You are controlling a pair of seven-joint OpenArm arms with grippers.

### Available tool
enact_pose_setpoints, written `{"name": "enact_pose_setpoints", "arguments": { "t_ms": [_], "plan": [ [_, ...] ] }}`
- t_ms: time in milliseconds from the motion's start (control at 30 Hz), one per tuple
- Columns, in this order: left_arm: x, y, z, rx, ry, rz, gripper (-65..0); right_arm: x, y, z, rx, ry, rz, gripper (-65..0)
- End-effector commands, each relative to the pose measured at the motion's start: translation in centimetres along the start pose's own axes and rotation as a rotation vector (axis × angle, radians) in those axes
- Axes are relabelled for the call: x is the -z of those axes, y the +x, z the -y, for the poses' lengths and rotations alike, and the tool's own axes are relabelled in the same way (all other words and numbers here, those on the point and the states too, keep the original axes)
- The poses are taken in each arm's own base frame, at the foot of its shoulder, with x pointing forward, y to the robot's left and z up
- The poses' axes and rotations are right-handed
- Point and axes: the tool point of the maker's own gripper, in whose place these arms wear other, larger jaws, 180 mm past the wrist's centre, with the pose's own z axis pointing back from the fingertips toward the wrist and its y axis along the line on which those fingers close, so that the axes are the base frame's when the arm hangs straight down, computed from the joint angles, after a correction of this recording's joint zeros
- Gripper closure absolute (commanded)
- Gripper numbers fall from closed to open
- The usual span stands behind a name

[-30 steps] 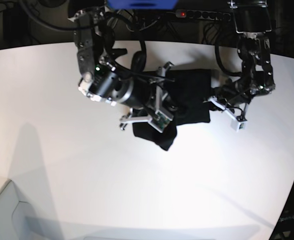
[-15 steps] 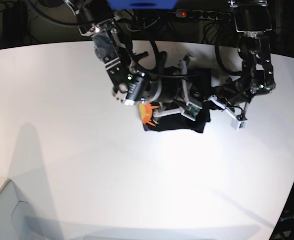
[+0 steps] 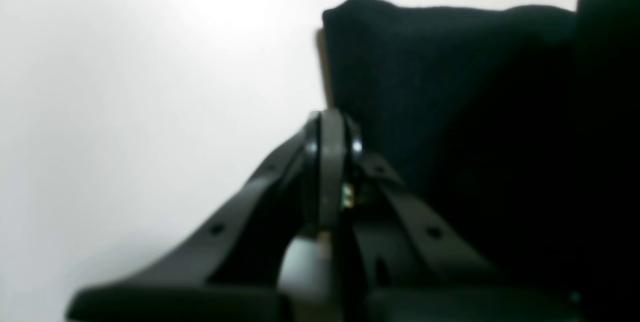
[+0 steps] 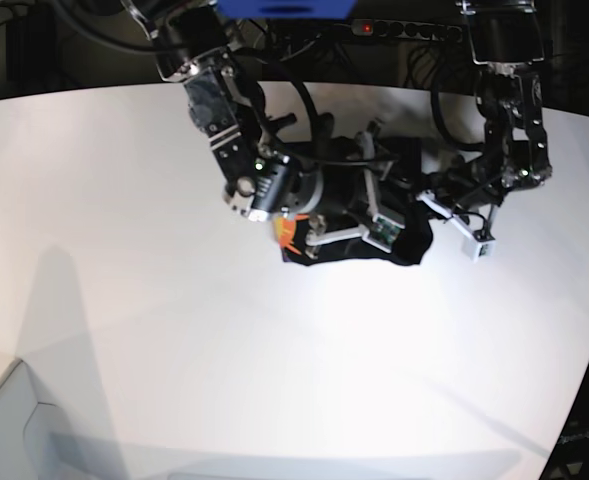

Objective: Layout the t-shirt on the table in an organized manner, then fold the t-shirt properly
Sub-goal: 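Fold the strip end with the right gripper over onto the folded stack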

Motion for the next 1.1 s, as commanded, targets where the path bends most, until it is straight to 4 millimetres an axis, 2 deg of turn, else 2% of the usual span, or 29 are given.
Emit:
{"name": "enact_pose_setpoints", "arguments": {
  "t_ms": [0,167,267,433,533,633,767,1067],
  "plan": [
    [-0.4,-0.6,-0.6,0.022,0.033,-0.042,-0.1,-0.7,2.6,-0.3,-0.016,0.0,0.088,-40.7],
    [-2.3,0.3,-0.8,0.049,0.049,0.015,-0.4,-2.8,4.6,-0.9,-0.042,-0.031,0.164,-41.1],
    [-4.2,0.9,-2.2,0.028,0.088,0.042,-0.4,-3.8,5.5,-0.4,-0.052,-0.061,0.196,-41.1],
    [-7.5,2.1,-5.3,-0.037,0.166,0.085,-0.4,-5.5,5.0,1.7,-0.007,-0.135,0.215,-40.7],
    [-9.1,2.5,-6.9,-0.076,0.206,0.103,-0.4,-5.8,4.0,3.1,0.034,-0.168,0.2,-40.6],
    [-10.7,3.2,-8.1,-0.071,0.244,0.125,-0.5,-5.4,1.6,3.8,0.106,-0.177,0.166,-40.6],
    [-11.7,3.1,-9.2,-0.09,0.274,0.126,-0.5,-4.3,-1.4,4.5,0.186,-0.17,0.105,-40.6],
    [-11.6,2.4,-8.7,0.043,0.239,0.096,-0.5,-4.9,-4.5,6.6,0.233,-0.21,0.088,-40.7]
  ]
}}
